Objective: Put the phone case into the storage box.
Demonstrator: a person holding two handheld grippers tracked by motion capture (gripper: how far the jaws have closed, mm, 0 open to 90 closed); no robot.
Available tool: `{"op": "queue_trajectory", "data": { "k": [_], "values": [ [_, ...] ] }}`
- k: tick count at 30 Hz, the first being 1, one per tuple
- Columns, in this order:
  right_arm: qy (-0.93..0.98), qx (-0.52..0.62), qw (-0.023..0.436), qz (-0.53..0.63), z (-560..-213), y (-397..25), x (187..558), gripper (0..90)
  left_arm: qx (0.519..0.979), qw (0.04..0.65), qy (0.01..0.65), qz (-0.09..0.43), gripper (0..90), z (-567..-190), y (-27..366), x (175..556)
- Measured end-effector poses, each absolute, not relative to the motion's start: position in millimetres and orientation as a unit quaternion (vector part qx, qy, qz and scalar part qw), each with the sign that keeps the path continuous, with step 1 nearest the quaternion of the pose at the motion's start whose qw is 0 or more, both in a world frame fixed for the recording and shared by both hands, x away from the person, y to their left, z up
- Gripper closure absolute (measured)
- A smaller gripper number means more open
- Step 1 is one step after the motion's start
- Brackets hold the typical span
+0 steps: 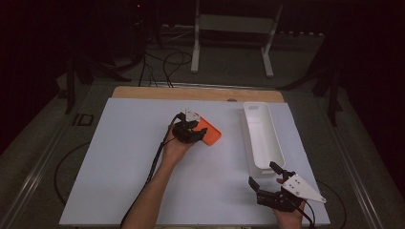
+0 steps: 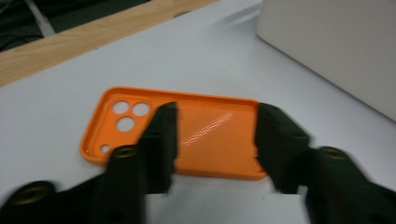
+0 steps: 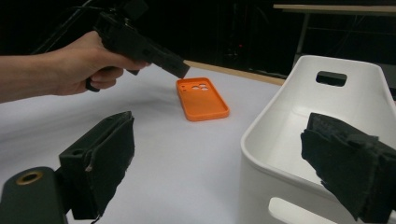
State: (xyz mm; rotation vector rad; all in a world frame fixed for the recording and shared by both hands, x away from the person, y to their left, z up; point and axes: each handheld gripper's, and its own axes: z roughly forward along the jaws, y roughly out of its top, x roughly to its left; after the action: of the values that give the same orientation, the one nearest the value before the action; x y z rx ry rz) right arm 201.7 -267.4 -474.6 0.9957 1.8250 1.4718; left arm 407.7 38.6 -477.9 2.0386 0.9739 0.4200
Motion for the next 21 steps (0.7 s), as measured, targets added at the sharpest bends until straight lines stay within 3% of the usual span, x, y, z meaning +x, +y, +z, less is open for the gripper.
{"op": "queue_trajectory", "data": {
  "k": [7, 21],
  "values": [
    [0.685, 0.374, 0.292, 0.553, -475, -268, 202, 9.5, 0.811, 0.400, 0.392, 0.170, 90.0, -484, 35, 411],
    [0.683, 0.375, 0.291, 0.555, -475, -268, 203, 9.5, 0.814, 0.389, 0.405, 0.149, 90.0, -499, 26, 417]
  ]
}}
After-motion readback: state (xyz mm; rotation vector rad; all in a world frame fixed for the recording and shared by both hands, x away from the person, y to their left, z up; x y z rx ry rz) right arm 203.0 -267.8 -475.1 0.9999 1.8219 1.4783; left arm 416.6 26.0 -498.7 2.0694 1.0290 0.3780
